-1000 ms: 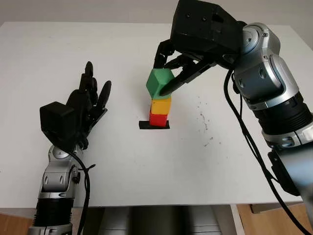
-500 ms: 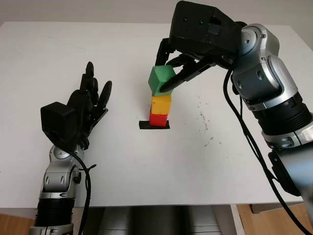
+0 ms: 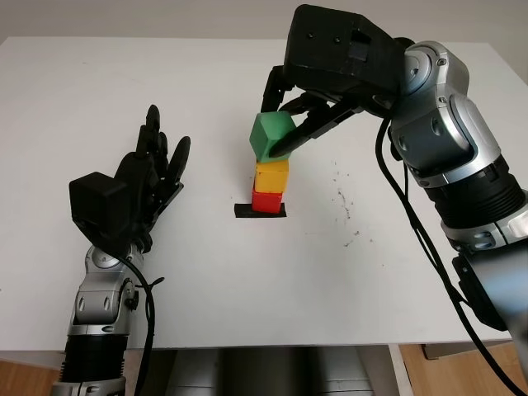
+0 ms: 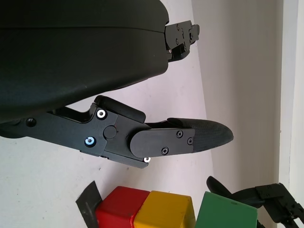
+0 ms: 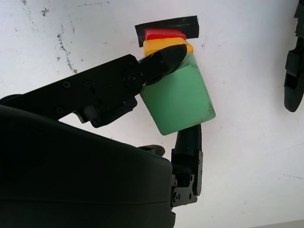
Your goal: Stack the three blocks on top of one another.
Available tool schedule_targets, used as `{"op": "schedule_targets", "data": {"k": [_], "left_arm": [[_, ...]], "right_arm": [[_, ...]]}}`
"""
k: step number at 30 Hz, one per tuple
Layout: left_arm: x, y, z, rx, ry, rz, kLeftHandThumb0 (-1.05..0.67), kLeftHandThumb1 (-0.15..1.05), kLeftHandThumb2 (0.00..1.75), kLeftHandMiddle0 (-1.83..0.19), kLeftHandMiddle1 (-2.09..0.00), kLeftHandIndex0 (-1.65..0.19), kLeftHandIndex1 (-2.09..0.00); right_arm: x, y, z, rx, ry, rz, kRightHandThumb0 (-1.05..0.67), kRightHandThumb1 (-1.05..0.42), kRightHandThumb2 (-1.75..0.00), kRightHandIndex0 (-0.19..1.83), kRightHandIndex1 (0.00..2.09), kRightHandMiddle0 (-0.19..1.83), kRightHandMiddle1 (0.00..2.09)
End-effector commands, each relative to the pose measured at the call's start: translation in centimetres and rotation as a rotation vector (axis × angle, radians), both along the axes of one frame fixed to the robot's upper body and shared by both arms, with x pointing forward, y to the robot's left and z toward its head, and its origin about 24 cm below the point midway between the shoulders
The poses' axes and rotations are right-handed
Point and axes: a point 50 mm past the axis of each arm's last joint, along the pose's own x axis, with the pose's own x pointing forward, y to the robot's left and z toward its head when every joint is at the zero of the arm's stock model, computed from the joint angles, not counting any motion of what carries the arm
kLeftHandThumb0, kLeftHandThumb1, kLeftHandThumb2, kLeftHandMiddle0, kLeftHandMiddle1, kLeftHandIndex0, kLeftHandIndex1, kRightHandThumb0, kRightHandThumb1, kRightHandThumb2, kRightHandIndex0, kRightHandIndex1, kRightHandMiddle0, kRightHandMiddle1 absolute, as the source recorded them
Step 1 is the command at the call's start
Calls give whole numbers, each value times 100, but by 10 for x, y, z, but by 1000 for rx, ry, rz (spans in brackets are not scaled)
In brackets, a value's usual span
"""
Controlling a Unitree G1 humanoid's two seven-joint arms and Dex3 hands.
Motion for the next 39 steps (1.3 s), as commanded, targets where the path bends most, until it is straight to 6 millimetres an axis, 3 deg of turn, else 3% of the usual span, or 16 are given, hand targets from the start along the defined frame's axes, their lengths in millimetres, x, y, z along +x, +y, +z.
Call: {"op": "schedule_targets", "data": {"k": [1, 18, 21, 32, 34, 39], "left_arm": [[-2, 0, 0, 5, -2, 2, -68, 105, 45, 19, -5, 18, -5], [-2, 1, -2, -2, 6, 4, -68, 105, 43, 19, -5, 18, -6], [-2, 1, -2, -9, 6, 2, -69, 105, 43, 19, -4, 18, -5], [-3, 0, -1, -8, 9, 2, -68, 105, 44, 19, -5, 18, -5], [-3, 0, -1, -10, 10, 4, -69, 105, 43, 19, -5, 18, -6], [-2, 1, -1, -3, 8, 6, -68, 105, 43, 18, -5, 17, -6]], "right_arm": [[-2, -2, 2, -14, -16, 7, -35, -104, -5, 35, 7, 11, 173], [0, -2, -8, -70, 5, 25, -37, -103, -5, 32, 5, 9, 158], [0, -2, -9, -68, 8, 25, -37, -103, -5, 31, 5, 6, 172], [0, -3, -10, -56, -4, 39, -42, -104, -6, 28, 4, 7, 189], [-1, -2, -9, -53, -16, 44, -46, -104, -5, 28, 4, 3, 179], [-3, -1, -7, -91, -25, 83, -58, -103, -5, 18, 3, 1, 105]]}}
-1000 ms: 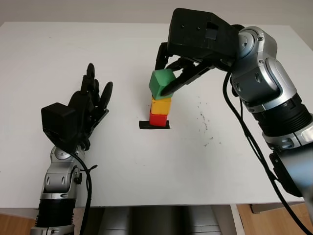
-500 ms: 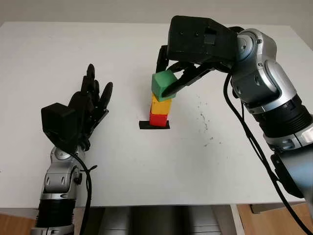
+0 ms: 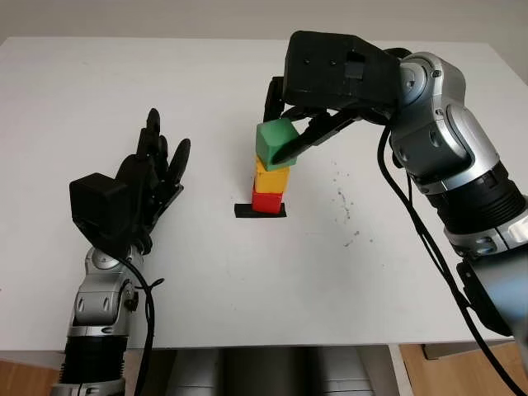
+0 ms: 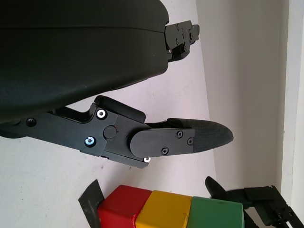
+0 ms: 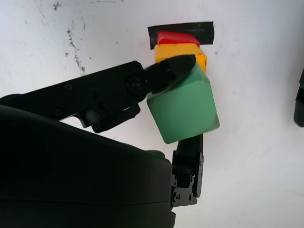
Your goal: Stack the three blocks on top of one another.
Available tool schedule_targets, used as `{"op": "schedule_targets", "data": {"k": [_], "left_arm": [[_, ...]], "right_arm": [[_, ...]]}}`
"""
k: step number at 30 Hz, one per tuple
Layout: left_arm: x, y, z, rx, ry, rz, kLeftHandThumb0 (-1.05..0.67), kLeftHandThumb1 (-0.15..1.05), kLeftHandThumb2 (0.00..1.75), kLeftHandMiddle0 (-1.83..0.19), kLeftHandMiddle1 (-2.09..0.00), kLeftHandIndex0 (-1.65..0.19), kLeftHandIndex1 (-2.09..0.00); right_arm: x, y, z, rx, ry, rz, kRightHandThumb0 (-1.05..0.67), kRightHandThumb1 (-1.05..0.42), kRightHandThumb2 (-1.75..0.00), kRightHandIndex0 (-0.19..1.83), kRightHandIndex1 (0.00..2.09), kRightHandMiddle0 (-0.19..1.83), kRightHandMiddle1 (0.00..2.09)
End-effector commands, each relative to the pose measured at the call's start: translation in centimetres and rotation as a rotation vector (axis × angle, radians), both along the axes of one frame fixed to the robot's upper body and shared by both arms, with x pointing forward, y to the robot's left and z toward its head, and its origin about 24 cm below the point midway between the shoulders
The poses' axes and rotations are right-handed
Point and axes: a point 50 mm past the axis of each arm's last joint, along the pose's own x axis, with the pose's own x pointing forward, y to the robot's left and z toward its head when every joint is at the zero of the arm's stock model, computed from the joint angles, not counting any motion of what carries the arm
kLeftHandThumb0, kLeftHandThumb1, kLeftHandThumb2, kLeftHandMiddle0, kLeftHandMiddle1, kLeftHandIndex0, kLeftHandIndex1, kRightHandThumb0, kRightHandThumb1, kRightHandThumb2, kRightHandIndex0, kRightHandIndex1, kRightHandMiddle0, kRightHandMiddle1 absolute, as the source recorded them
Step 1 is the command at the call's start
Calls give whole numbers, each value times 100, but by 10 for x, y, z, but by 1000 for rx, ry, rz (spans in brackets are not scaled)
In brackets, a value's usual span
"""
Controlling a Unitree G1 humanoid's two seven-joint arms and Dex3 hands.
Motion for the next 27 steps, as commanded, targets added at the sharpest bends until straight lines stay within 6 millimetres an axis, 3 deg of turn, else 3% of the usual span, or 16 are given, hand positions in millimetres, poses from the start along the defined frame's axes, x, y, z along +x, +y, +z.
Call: {"op": "schedule_targets", "data": {"k": [1, 6, 14, 22, 27], "left_arm": [[-1, 0, 0, 6, -6, 3, -68, 105, 43, 18, -5, 17, -6], [-1, 1, 0, 15, -6, 3, -69, 105, 44, 17, -6, 16, -6], [0, 2, 2, 21, -12, -1, -68, 105, 44, 17, -5, 17, -6], [1, 1, 1, 4, -14, -6, -69, 105, 43, 17, -5, 17, -6], [0, 3, 0, 8, -7, 1, -70, 105, 42, 18, -5, 17, -5]], "right_arm": [[-2, -1, 2, -12, -14, 25, -60, -104, -6, 18, 4, 2, 97], [-2, -2, 3, -7, -6, 38, -62, -103, -5, 14, 3, 6, 63], [-2, -3, 4, -4, 4, 75, -74, -98, -5, -9, 1, -11, 16], [-5, -12, 11, -19, 28, 98, -83, -97, -5, -19, 0, -19, 2], [-10, -24, 28, 70, -39, 109, -94, -103, -9, -19, 0, -19, 0]]}}
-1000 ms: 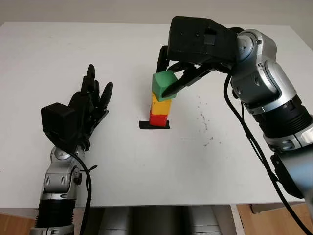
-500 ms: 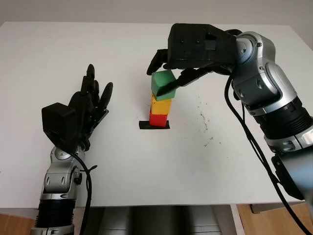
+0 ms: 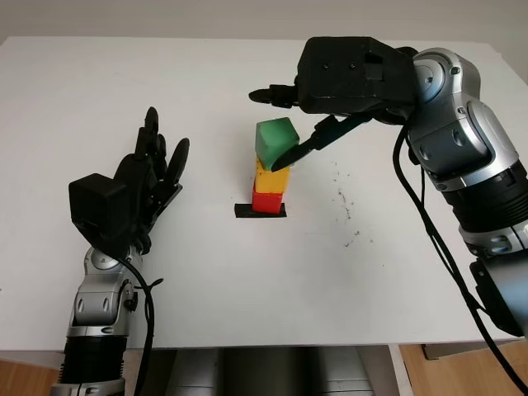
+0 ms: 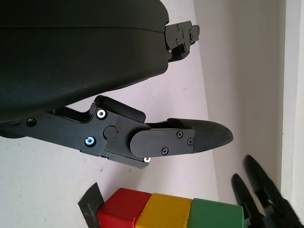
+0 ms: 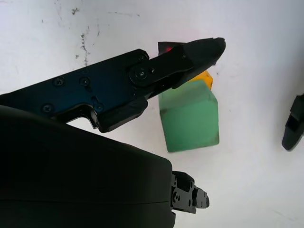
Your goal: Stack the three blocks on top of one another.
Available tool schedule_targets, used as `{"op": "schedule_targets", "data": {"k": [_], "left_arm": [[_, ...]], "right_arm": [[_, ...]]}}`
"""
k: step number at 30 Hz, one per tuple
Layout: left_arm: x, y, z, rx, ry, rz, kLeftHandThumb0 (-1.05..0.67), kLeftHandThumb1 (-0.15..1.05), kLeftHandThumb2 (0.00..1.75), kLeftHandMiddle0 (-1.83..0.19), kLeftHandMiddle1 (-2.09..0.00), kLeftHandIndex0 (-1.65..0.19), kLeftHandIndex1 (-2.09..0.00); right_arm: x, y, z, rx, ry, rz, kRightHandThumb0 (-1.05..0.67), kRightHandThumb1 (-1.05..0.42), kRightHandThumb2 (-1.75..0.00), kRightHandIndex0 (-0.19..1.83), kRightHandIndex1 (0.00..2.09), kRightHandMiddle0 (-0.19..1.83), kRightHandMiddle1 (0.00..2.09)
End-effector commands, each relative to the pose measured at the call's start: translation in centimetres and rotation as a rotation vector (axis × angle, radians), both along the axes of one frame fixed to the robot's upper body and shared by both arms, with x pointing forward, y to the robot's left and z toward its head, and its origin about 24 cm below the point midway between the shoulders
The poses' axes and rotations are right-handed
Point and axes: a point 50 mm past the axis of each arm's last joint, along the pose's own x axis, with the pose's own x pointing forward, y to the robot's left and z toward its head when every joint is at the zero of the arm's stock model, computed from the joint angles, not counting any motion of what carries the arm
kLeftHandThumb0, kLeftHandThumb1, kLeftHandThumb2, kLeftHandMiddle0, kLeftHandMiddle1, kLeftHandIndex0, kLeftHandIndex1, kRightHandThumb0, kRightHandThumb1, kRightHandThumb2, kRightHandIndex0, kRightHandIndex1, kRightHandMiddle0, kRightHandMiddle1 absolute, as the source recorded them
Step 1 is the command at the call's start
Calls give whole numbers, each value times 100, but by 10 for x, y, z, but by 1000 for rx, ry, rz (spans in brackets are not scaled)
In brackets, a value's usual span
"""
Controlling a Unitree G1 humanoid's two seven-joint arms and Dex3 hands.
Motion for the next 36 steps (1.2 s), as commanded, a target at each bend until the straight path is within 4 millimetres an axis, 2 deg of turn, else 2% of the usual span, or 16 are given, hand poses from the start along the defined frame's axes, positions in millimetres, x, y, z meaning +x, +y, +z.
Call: {"op": "schedule_targets", "data": {"k": [1, 3, 5, 7, 11, 14, 18, 25, 31, 36], "left_arm": [[-1, 2, 0, -2, 2, 3, -70, 105, 42, 17, -6, 16, -6], [-1, 3, -1, -7, 4, 6, -71, 105, 41, 17, -6, 16, -6], [-1, 5, 0, -6, 0, 6, -71, 105, 41, 18, -5, 16, -6], [-2, 6, 1, 2, -7, 8, -71, 105, 41, 19, -5, 17, -5], [-3, 11, 1, 7, -9, 29, -73, 105, 41, 17, -6, 16, -6], [-3, 11, 2, -19, -27, 37, -73, 105, 40, 16, -6, 14, -7], [-5, 13, 2, -49, -39, 35, -72, 105, 41, 16, -6, 14, -6], [-10, 16, 2, -72, -80, 45, -70, 105, 44, 17, -5, 15, -5], [-14, 15, -2, -108, -110, 44, -69, 105, 46, 19, -4, 16, -5], [-15, 11, -7, -86, -118, 22, -77, 105, 52, 19, 0, 19, -3]], "right_arm": [[-5, -11, 17, 115, -66, -13, -92, -104, -13, -19, 0, -19, 0], [-6, -20, 18, 288, -104, -40, -91, -105, -22, -19, 0, -19, 0], [-7, -30, 15, 423, -157, -46, -82, -105, -40, -19, 0, -19, 0], [-10, -40, 10, 530, -204, -58, -78, -105, -51, -19, 0, -19, 0], [-14, -55, -8, 700, -245, -120, -72, -105, -59, -19, 0, -19, 0], [-13, -64, -32, 825, -233, -187, -71, -105, -60, -19, 0, -19, 0], [-10, -73, -75, 976, -173, -324, -74, -105, -63, -19, 0, -19, 0], [-14, -67, -124, 1073, -131, -456, -72, -105, -69, -19, 0, -19, 0], [-17, -57, -147, 1141, -117, -479, -72, -105, -76, -19, 0, -19, 0], [-19, -48, -168, 1196, -112, -489, -78, -105, -76, -19, 0, -19, 0]]}}
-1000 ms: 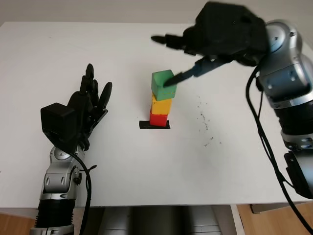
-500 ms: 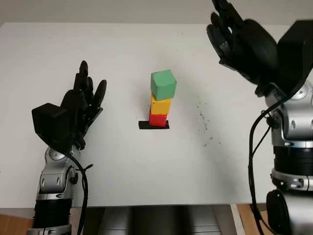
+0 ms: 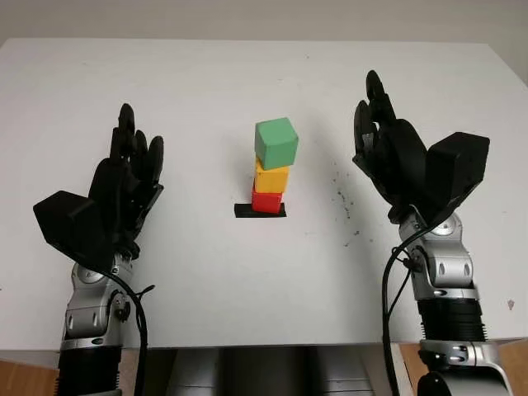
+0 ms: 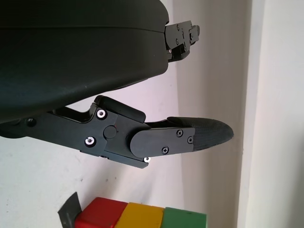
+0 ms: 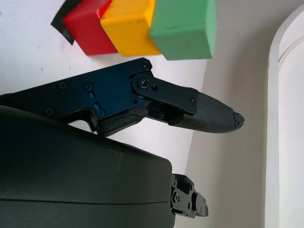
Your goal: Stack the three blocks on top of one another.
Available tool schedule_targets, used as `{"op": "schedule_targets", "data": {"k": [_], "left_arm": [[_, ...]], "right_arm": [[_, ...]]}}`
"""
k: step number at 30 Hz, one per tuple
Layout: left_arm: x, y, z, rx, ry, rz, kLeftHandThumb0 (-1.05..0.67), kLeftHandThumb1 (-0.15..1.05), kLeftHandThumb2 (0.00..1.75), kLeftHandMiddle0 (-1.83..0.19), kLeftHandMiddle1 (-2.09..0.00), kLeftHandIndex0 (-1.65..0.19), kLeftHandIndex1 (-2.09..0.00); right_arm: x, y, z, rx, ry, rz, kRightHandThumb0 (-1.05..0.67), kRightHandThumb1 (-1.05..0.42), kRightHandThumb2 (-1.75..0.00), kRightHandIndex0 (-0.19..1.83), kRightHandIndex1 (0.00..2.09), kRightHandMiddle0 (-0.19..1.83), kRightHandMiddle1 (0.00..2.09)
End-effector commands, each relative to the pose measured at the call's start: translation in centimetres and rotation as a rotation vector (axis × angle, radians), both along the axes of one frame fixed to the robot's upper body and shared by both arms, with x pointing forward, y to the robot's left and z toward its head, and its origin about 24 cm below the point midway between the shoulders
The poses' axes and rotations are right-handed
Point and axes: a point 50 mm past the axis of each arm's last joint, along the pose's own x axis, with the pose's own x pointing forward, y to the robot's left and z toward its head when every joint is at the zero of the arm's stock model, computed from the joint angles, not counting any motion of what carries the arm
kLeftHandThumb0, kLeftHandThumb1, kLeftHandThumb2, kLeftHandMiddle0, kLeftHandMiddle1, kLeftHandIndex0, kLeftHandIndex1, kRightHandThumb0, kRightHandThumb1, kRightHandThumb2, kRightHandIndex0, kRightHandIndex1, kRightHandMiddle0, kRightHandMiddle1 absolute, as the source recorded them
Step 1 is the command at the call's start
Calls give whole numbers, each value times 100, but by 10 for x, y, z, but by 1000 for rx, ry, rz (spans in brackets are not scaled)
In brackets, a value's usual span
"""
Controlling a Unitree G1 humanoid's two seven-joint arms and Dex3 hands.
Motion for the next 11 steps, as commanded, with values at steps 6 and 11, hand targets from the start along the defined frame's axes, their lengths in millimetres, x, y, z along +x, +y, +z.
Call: {"op": "schedule_targets", "data": {"k": [6, 11], "left_arm": [[-4, -1, -8, 11, 23, -14, -77, 105, 53, 19, 0, 19, -3], [-6, 0, -9, 18, 21, -15, -76, 105, 54, 19, 0, 19, -3]], "right_arm": [[-1, 4, -10, 38, 13, 3, -79, -105, -77, -19, 0, -19, 0], [-2, 5, -11, 34, 7, 13, -78, -105, -79, -19, 0, -19, 0]]}}
